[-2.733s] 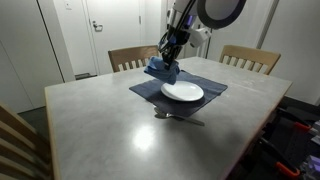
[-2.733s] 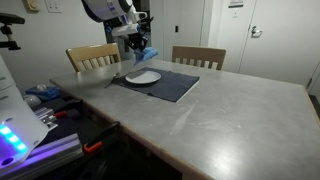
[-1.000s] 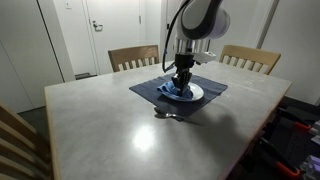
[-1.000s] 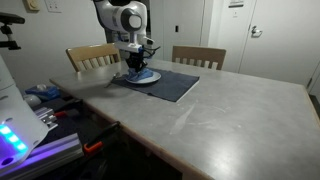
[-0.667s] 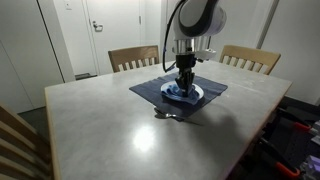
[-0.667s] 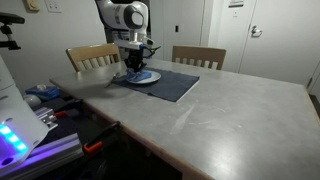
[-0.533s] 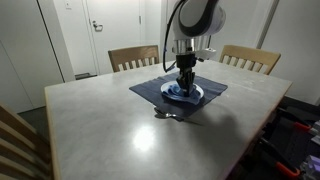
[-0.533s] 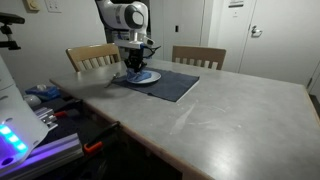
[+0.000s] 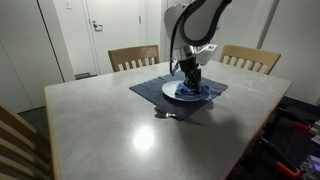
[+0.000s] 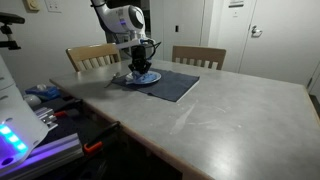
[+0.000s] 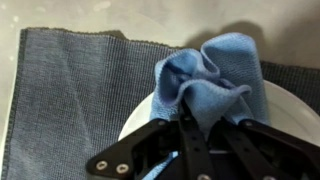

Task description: Use the blue towel to wipe the white plate

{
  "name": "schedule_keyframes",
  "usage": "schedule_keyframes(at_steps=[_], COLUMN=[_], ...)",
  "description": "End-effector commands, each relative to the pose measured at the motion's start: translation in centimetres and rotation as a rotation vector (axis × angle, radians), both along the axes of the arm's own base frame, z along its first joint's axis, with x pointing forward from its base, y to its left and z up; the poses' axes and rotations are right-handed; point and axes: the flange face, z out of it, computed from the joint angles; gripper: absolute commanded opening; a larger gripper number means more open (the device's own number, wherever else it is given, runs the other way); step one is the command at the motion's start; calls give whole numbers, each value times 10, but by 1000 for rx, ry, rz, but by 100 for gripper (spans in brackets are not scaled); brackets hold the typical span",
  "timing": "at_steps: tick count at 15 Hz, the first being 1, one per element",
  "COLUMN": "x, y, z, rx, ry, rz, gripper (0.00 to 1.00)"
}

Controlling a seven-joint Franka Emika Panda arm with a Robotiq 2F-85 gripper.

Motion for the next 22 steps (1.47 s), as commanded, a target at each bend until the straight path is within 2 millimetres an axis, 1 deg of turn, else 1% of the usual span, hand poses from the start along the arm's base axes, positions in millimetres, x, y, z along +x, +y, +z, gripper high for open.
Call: schedule_keyframes(at_steps=[1,3,11,16,22], x=[5,9,31,45,52], y=[-6,-4,2,12,28], z=[-19,-22,-20,-12,-1], rx=[-147,-186,-177,-67,101], ry=[7,-40,-201,-319,-385], rz=[-42,-75,-248,-319,-318], gripper=[2,2,2,2,2])
